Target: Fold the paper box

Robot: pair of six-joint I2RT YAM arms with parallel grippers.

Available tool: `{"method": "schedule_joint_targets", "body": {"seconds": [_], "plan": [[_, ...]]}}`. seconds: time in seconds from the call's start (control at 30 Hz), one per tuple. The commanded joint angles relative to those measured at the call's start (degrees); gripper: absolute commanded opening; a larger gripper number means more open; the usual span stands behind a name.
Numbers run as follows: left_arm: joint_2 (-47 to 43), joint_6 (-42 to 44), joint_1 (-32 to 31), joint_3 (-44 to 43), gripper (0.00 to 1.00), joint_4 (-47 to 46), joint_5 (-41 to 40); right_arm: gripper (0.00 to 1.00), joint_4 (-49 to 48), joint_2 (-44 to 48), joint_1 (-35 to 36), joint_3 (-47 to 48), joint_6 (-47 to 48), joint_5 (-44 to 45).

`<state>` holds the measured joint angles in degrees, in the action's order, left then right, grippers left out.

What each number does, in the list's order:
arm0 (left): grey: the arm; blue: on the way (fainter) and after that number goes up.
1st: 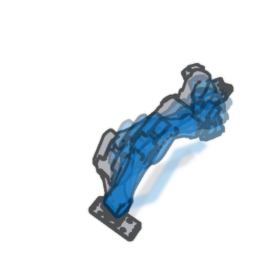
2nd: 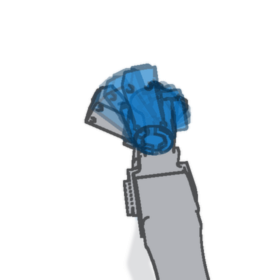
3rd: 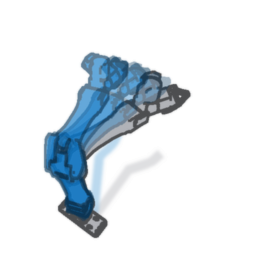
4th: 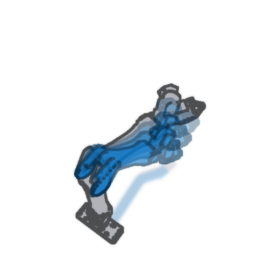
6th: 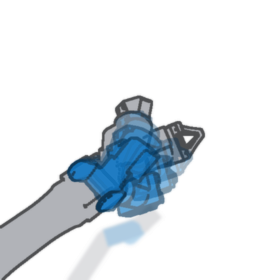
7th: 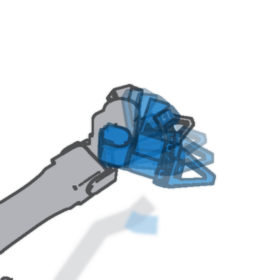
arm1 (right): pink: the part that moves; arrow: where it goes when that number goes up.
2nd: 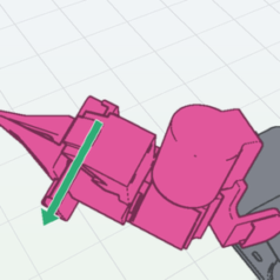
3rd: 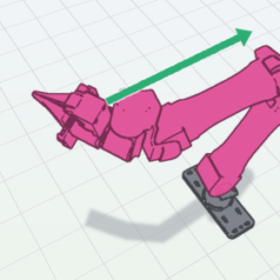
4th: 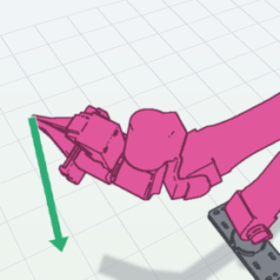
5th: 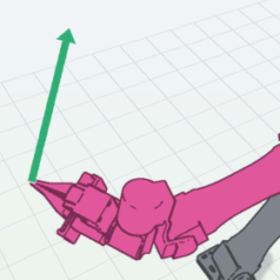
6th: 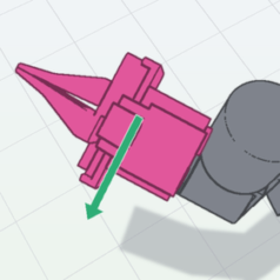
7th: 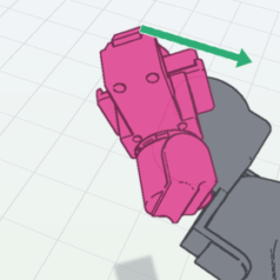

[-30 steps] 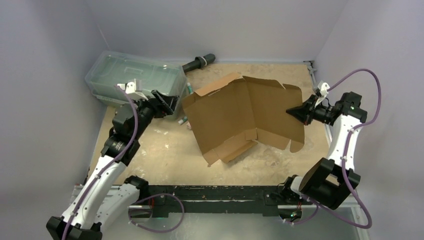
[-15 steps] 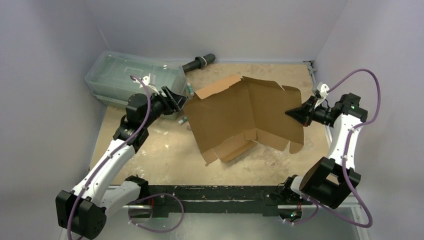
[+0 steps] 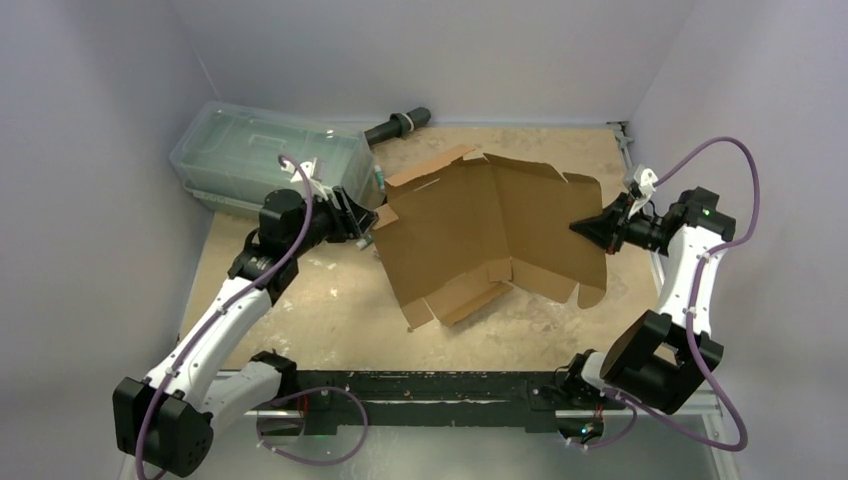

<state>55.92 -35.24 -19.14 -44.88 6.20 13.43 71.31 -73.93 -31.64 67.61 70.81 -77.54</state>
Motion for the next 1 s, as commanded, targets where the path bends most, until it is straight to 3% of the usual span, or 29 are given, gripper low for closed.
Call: {"method": "schedule_joint_targets", "body": {"seconds": [0.0, 0.2, 0.37, 0.47, 0.57, 0.6, 0.8, 0.97], "plan": [[0.72, 4.35, 0.42, 0.95, 0.57, 1.93, -0.97, 0.00, 2.63, -0.73, -0.09, 2.35, 2.91, -1.30], [3.45, 7.28, 0.40, 1.52, 0.59, -0.98, 1.19, 0.00, 5.48, -1.74, -0.09, 2.99, 6.28, -1.55], [6.25, 6.58, 0.42, 3.09, 0.50, -7.91, 4.53, 0.00, 7.40, -2.23, -0.10, 3.28, 8.12, -1.74], [6.87, 6.66, 0.42, 3.56, 0.31, -10.35, 6.07, 0.00, 7.42, -1.85, -0.11, 3.24, 8.03, -1.75], [6.31, 7.12, 0.42, 3.81, 0.01, -10.70, 7.15, 0.00, 7.40, -1.68, -0.09, 3.02, 8.10, -1.67], [5.61, 7.38, 0.42, 3.79, 0.00, -10.69, 7.36, 0.00, 7.39, -1.80, -0.09, 3.03, 8.12, -1.65], [-0.13, 10.10, 0.42, 3.35, 0.00, -7.12, 5.63, 0.00, 7.38, -1.85, -0.09, 3.05, 8.27, -1.31], [-7.01, 12.85, 0.39, 1.02, 0.39, 0.30, 0.47, 0.00, 7.36, -1.67, -0.09, 3.05, 8.63, -0.76]]}}
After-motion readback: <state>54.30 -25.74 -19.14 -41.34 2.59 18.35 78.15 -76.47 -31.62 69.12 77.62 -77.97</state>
